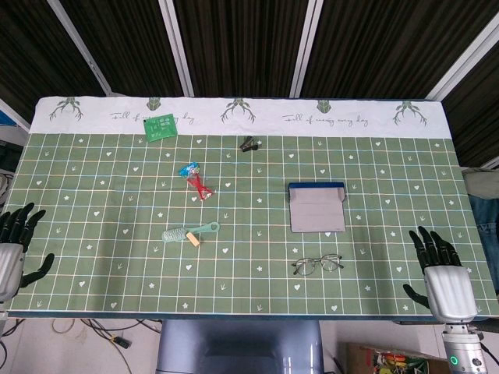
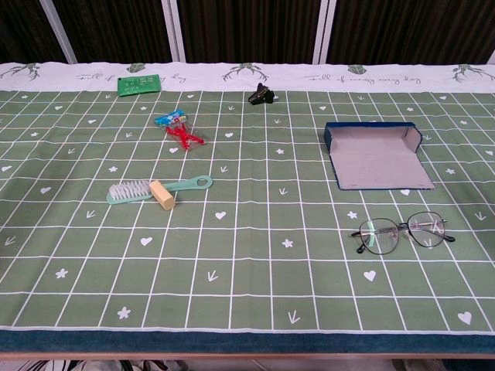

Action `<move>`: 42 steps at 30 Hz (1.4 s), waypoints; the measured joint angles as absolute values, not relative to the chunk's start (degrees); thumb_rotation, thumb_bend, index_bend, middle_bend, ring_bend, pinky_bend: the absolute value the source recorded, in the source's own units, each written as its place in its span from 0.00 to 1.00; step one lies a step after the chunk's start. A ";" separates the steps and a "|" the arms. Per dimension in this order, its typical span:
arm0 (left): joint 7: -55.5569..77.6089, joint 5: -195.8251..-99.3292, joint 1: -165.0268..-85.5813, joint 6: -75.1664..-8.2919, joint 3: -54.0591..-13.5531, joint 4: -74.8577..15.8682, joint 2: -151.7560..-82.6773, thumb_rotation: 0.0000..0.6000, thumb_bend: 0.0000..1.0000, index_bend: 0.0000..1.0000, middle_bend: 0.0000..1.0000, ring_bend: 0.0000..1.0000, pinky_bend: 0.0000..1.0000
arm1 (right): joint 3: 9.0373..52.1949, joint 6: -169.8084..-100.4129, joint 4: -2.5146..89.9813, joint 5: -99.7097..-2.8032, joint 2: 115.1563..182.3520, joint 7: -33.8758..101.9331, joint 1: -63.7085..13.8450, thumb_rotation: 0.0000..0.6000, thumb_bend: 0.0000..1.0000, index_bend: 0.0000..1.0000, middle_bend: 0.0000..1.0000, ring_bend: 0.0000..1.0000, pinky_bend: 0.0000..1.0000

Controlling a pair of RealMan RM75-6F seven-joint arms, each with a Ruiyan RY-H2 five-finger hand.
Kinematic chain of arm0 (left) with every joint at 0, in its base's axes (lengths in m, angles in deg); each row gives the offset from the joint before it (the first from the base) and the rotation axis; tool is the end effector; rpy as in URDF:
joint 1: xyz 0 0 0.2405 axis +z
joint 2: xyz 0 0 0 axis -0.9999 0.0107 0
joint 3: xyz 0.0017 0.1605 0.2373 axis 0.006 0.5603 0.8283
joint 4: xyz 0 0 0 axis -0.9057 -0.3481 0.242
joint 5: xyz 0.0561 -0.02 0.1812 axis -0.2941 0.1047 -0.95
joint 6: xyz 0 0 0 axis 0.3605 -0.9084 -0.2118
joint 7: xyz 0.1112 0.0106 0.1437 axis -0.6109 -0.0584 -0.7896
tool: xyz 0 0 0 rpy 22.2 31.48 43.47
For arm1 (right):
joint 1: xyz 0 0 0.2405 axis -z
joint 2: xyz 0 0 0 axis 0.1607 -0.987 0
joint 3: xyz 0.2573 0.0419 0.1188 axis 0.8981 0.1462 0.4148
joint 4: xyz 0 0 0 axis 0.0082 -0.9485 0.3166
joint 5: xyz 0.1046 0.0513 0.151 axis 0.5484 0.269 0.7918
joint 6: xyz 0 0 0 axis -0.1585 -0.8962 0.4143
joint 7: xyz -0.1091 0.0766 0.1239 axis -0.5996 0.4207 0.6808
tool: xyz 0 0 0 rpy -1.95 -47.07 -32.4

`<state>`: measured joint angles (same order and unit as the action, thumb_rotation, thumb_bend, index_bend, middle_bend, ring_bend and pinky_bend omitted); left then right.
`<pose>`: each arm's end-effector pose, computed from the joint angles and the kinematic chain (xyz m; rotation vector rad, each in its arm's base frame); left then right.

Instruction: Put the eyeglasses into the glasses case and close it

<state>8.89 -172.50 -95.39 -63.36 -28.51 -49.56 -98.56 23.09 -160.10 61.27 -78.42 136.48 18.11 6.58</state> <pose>-0.3232 0.2263 0.1896 -1.3992 -0.8538 -0.9085 -0.3160 -0.2059 0.1570 1.4226 -0.7440 0.8448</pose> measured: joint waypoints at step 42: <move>8.96 -171.17 -95.15 -62.63 -28.62 -50.83 -98.31 1.00 0.32 0.07 0.00 0.00 0.00 | 23.68 -152.20 65.03 -76.96 127.41 33.50 2.52 1.00 0.11 0.12 0.04 0.07 0.17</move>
<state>8.96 -171.17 -95.15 -62.63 -28.62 -50.83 -98.31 23.68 -152.20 65.03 -76.96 127.41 33.50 2.52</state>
